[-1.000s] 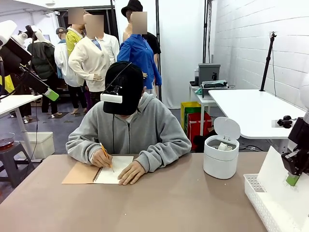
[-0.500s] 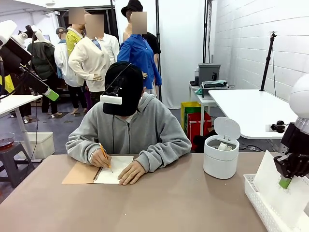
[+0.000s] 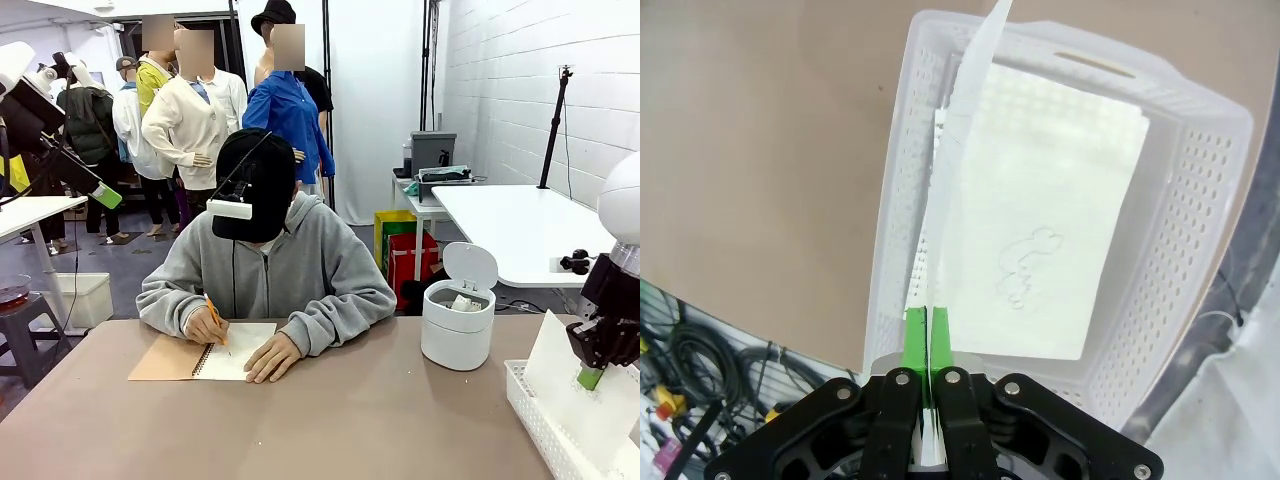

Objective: Sort the paper based on its condition.
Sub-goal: If a person hands you a paper, place it in the Organizing basket , and if it's crumpled, put it in the Trash can.

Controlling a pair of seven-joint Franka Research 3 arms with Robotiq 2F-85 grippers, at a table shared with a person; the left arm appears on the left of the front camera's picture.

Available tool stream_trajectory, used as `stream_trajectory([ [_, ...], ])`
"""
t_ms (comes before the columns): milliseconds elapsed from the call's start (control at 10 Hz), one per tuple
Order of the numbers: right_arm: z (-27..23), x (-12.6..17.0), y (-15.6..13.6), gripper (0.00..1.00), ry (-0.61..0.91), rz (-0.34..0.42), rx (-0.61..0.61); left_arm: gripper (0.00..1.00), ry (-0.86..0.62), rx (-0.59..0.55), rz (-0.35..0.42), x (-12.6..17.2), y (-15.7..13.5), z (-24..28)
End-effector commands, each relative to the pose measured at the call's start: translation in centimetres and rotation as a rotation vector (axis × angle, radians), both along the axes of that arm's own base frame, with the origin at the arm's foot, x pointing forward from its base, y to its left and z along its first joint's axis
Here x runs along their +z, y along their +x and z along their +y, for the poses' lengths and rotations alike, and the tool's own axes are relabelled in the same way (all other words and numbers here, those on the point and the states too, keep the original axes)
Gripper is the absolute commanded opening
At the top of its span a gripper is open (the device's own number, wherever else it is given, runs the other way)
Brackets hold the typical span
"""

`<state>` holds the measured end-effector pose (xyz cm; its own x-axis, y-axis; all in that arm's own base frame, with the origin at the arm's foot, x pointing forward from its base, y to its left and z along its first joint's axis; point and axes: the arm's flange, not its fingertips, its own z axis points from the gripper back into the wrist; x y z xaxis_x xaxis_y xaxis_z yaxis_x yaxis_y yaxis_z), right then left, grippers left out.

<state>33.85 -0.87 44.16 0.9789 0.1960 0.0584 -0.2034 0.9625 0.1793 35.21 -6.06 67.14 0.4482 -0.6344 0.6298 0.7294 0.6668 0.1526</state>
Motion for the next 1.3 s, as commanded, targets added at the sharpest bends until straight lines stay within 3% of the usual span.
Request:
stream_trajectory([
  [0,0.1,-1.8,1.4,0.00,-0.009,0.074,0.006,1.00,-0.004,0.003,-0.009,0.0,0.1,0.0],
  [300,-0.1,-4.1,1.5,0.00,0.015,0.114,-0.015,1.00,-0.004,0.003,-0.009,0.0,0.1,0.0],
  [900,-1.5,-4.6,1.5,0.00,0.062,0.169,-0.097,1.00,-0.004,0.003,-0.009,0.0,0.1,0.0],
  [1100,-1.9,-4.6,1.5,0.11,0.098,0.208,-0.149,1.00,-0.004,0.003,-0.009,0.0,0.1,0.0],
  [1200,-2.2,-4.7,1.6,0.30,0.089,0.230,-0.172,1.00,-0.004,0.003,-0.009,0.0,0.1,0.0],
])
